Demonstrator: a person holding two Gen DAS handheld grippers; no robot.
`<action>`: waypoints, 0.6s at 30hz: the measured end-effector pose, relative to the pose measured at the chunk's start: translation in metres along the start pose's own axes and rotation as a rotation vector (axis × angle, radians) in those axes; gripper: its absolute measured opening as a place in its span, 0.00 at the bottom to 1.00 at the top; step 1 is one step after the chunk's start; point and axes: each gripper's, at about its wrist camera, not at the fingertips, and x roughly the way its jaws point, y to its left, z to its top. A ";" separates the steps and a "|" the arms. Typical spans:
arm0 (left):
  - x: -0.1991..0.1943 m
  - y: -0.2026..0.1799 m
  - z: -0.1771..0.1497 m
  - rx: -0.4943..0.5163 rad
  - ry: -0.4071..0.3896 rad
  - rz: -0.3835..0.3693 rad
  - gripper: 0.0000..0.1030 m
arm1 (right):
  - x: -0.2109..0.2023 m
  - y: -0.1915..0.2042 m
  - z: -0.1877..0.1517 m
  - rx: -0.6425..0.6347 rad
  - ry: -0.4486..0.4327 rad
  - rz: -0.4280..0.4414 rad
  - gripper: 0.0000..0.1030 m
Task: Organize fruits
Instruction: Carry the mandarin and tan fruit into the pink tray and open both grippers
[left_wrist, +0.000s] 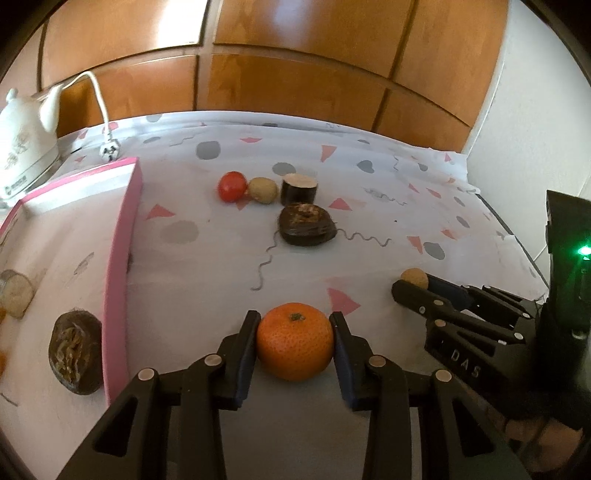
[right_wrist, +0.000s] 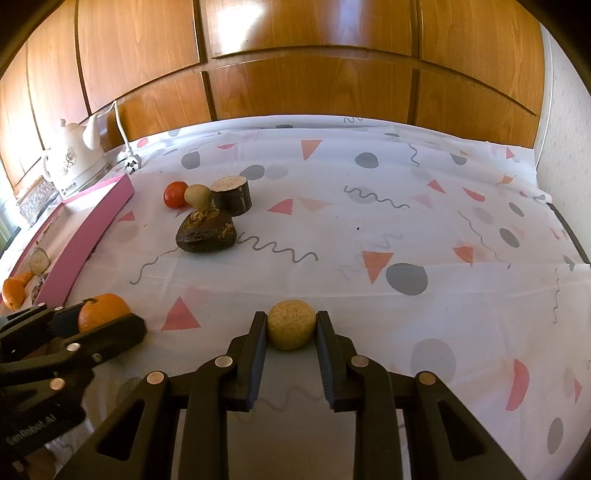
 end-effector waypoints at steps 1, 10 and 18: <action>-0.002 0.002 -0.001 -0.003 -0.001 0.000 0.37 | 0.000 0.000 0.000 -0.002 0.000 -0.002 0.25; -0.013 0.010 -0.003 -0.029 0.016 0.025 0.37 | 0.000 0.003 0.001 -0.015 0.001 -0.017 0.25; -0.036 0.011 0.001 -0.036 -0.016 0.045 0.37 | 0.000 0.006 0.001 -0.030 0.003 -0.038 0.25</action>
